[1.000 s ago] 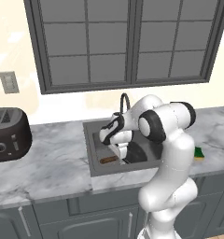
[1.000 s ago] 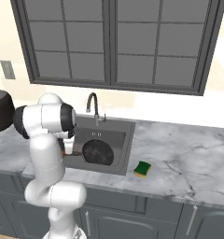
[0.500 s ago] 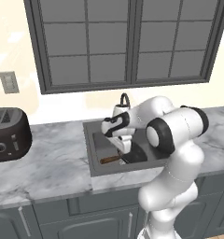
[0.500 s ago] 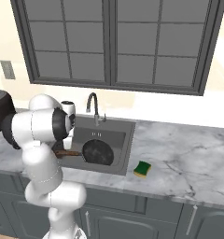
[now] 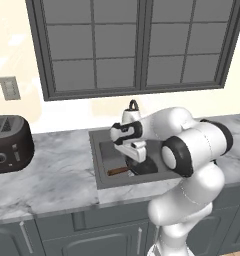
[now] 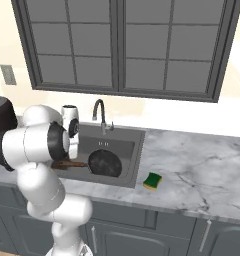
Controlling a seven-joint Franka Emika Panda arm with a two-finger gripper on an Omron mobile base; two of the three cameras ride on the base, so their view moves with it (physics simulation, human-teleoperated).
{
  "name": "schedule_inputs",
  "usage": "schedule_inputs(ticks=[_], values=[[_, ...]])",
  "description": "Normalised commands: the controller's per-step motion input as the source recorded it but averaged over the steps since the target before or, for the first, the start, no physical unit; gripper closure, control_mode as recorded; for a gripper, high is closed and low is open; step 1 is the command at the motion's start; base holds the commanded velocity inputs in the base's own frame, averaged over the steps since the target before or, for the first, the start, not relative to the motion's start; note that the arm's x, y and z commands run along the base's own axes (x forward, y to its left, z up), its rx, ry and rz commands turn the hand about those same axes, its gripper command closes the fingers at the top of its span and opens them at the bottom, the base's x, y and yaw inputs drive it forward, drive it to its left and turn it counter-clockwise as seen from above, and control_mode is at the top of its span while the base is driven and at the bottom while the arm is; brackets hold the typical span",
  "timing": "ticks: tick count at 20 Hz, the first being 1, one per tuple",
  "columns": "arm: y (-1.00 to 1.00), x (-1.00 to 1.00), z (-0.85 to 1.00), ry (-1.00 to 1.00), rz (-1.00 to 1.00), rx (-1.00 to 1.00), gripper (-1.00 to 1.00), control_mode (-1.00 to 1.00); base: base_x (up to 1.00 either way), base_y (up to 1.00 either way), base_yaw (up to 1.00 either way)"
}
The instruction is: Pick the pan and sponge and place them into the sink. Then turn on the water.
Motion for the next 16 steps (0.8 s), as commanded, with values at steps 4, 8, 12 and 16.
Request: schedule_inputs(ticks=[4, 8, 12, 16], values=[[-0.26, -0.27, 0.21, 0.0, 0.11, -0.03, -1.0, -1.0, 0.0, 0.0, 0.0], [-0.37, -0.21, 0.18, -0.02, 0.09, 0.0, -1.0, -1.0, 0.0, 0.0, 0.0], [-0.32, -0.19, 0.17, -0.02, 0.1, 0.0, -1.0, -1.0, 0.0, 0.0, 0.0], [-0.29, -0.27, 0.21, -0.07, 0.11, 0.02, -1.0, -1.0, 0.0, 0.0, 0.0]])
